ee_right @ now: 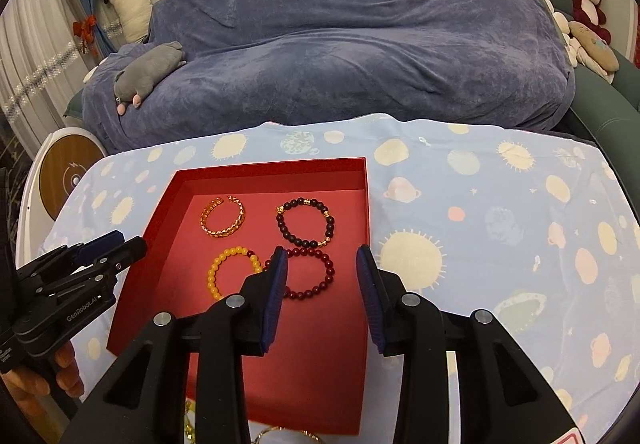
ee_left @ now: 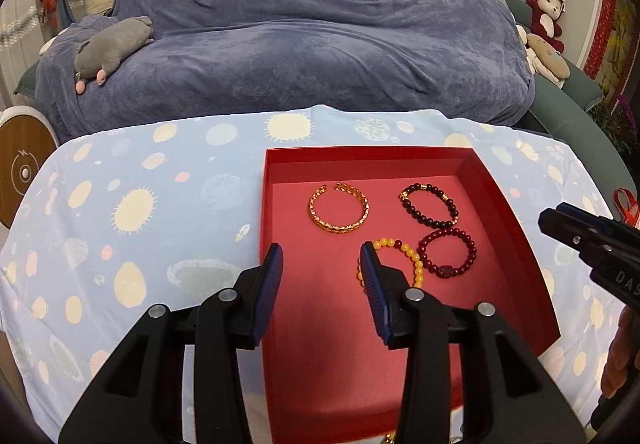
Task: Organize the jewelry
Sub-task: 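Carry both bead bracelets into the red box and open both grippers, then withdraw both grippers from the red box, then grasp the chunky yellow bead bracelet with the left gripper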
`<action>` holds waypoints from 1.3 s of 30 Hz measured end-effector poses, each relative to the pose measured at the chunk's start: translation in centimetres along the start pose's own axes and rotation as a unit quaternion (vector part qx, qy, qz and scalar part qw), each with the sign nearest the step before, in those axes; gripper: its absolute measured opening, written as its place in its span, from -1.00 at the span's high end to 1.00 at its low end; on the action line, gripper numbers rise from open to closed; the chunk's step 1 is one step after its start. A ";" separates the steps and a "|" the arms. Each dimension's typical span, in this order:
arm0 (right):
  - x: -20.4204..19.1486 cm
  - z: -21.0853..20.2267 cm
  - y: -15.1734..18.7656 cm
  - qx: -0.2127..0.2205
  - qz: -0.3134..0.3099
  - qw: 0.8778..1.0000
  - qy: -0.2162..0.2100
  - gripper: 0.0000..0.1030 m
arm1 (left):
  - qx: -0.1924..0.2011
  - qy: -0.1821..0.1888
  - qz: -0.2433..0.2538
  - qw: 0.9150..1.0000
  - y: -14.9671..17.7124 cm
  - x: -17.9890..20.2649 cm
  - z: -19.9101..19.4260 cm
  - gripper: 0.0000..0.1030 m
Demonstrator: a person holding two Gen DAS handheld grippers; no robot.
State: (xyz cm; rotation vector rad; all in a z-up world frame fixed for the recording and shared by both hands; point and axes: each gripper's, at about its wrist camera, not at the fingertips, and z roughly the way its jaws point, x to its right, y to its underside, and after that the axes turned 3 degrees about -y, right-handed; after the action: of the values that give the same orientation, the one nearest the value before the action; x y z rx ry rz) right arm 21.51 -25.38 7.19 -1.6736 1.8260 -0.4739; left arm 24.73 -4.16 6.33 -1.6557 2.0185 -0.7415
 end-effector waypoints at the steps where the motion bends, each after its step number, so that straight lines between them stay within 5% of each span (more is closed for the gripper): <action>1: 0.0 -0.7 0.3 0.002 0.001 1.000 -0.001 0.31 | 0.001 -0.006 -0.001 1.000 0.4 -0.1 -0.6 0.19; 13: -1.8 -6.9 8.0 -0.012 0.011 1.000 -0.004 0.30 | -0.013 0.002 -0.008 1.000 7.0 0.5 -6.8 0.12; 23: -1.9 -6.4 15.6 -0.067 0.046 0.997 -0.001 0.29 | -0.061 -0.001 -0.011 0.998 13.9 2.0 -6.8 0.10; 39: -1.4 -5.7 17.2 -0.078 0.063 0.995 0.004 0.29 | -0.108 0.075 -0.097 0.987 15.0 3.8 -3.8 0.12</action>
State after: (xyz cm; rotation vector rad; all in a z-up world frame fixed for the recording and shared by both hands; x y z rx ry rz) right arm 4.70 -22.46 0.81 -1.6451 2.0050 -0.2922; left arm 10.31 -5.17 -0.35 -1.9979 2.1235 -0.7555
